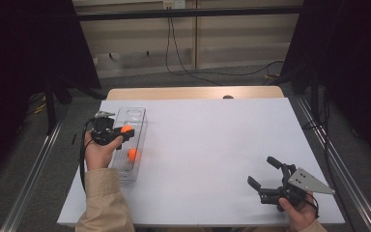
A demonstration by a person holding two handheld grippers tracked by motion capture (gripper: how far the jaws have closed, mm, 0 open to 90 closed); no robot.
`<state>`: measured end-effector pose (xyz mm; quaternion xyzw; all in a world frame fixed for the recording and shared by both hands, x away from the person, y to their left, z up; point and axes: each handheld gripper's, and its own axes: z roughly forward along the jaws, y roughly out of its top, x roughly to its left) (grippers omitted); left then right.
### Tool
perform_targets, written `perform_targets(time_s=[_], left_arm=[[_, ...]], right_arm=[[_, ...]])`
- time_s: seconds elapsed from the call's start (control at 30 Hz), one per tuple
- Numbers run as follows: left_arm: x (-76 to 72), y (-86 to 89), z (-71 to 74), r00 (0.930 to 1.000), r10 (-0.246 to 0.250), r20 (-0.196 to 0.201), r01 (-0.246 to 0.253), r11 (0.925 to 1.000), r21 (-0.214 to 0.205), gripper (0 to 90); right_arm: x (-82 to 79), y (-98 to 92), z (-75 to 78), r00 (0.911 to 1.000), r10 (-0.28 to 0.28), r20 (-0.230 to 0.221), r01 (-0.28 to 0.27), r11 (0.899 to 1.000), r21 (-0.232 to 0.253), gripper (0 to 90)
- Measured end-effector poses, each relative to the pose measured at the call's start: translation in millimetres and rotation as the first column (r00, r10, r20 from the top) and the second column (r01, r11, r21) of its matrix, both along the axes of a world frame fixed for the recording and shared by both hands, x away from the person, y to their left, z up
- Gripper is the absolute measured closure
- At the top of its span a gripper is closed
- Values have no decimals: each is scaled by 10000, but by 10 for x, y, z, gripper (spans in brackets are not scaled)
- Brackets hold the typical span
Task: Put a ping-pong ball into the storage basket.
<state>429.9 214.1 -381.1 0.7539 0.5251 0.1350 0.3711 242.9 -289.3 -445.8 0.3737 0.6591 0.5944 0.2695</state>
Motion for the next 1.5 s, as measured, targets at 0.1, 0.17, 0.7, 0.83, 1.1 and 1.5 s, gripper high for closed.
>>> perform_targets(time_s=[0.1,0.17,0.7,0.83,1.1,1.5], left_arm=[[1,9,-8,10000,80,-16,-80,10000,48,509],[1,16,-9,10000,89,-17,-89,9999,106,509],[9,-9,-25,9998,184,15,-184,9992,347,508],[8,-18,-23,9999,155,-31,-154,9993,335,507],[18,-25,-36,9997,236,4,-236,9987,459,504],[6,-36,-35,9994,343,24,-344,9984,444,445]], right_arm=[[0,-2,0,10000,0,6,0,10000,-5,28],[1,-2,-1,10000,-7,0,7,10000,-2,28],[-1,-4,2,10000,-15,13,15,10000,7,29],[-1,-5,1,10000,-16,0,16,10000,3,29],[-3,-3,3,10000,-26,15,26,10000,1,29],[-5,-12,4,10000,-34,16,34,10000,24,29]])
